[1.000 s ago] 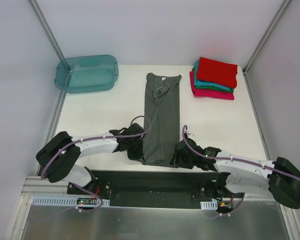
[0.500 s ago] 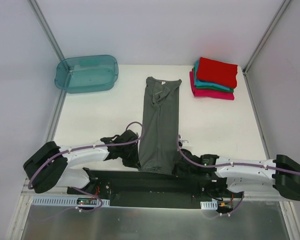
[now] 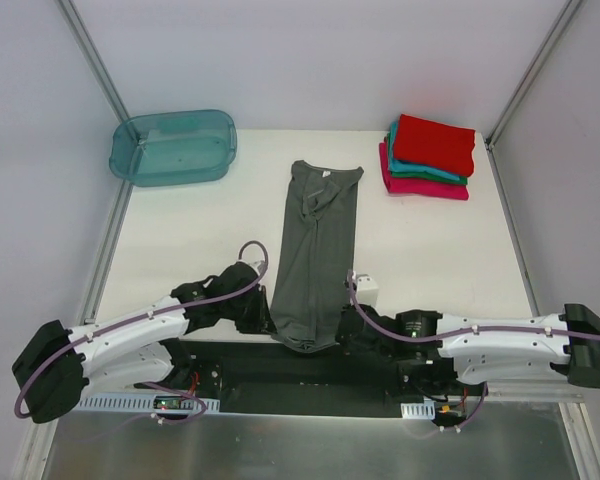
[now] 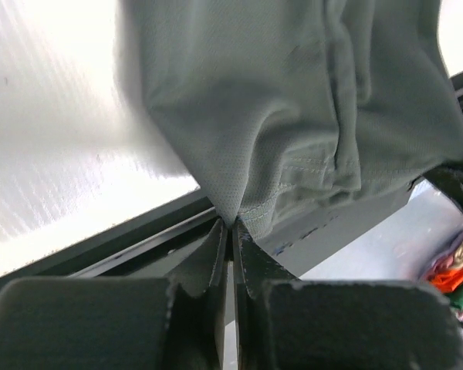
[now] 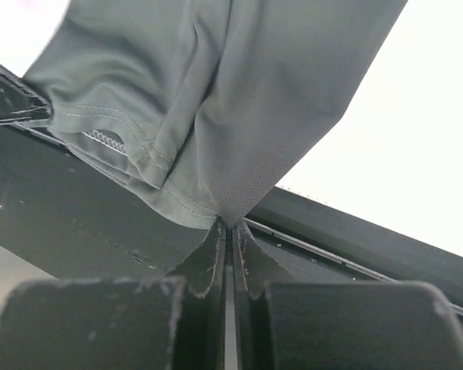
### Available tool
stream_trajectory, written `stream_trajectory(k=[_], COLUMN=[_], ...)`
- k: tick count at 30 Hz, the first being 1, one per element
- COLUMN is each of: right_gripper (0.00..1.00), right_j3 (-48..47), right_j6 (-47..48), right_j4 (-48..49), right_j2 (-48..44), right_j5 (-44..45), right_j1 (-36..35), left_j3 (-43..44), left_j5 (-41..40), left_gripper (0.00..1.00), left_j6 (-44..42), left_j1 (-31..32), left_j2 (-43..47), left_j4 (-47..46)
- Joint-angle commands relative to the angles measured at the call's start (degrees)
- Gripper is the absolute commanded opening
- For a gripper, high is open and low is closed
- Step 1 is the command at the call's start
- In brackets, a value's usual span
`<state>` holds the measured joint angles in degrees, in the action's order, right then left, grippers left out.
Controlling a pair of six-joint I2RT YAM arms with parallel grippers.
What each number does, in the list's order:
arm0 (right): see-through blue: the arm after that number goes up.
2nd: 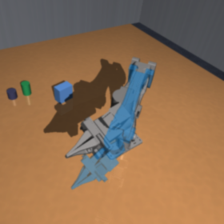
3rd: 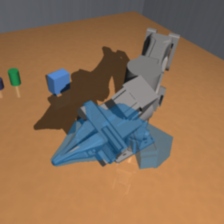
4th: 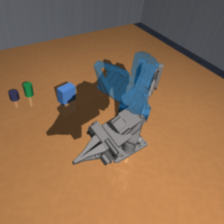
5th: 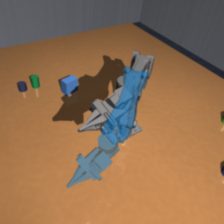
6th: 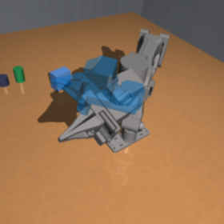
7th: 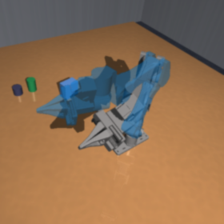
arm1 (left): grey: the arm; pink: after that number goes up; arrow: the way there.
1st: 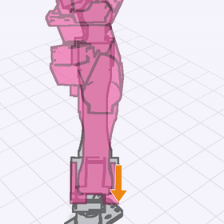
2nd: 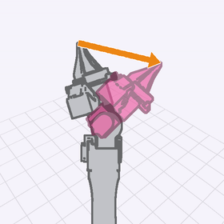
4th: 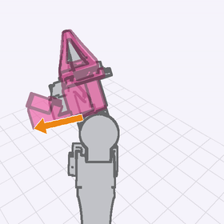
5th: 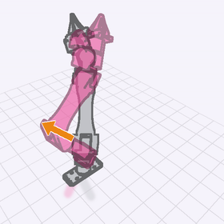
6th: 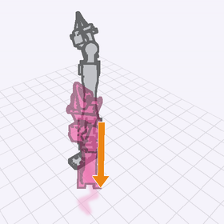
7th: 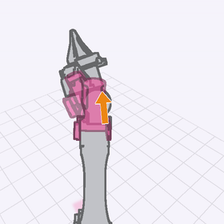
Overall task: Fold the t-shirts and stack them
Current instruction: Fold the folded rectangular tshirt in 1/3 of the way
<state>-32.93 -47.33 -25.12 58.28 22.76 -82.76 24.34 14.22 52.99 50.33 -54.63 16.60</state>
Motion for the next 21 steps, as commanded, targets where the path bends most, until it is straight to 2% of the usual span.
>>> stream_trajectory(k=[1, 4, 12, 21], right_gripper=[0.00, 0.00, 0.00, 0.00], right_j3=[-5.56, -7.93, -12.86, -19.62], right_j6=[4.69, 10.39, 24.73, 33.26], right_j4=[-3.53, -2.66, 4.80, 10.53], right_j2=[-2.29, -2.91, 1.92, 10.70], right_j5=[7.03, 7.03, 2.39, -1.92], right_j1=[2.59, 7.34, 21.31, 34.23], left_j3=[8.95, 14.32, 25.40, 37.52], left_j5=[-5.07, -7.10, -7.27, -5.69], left_gripper=[0.00, 0.00, 0.00, 0.00], left_j6=[-2.89, -4.91, -9.21, -13.79], left_j1=[0.48, -0.92, -9.89, -16.04], left_j2=[-3.63, -7.23, -16.99, -29.64], left_j4=[-0.25, -0.25, -0.86, -1.75])
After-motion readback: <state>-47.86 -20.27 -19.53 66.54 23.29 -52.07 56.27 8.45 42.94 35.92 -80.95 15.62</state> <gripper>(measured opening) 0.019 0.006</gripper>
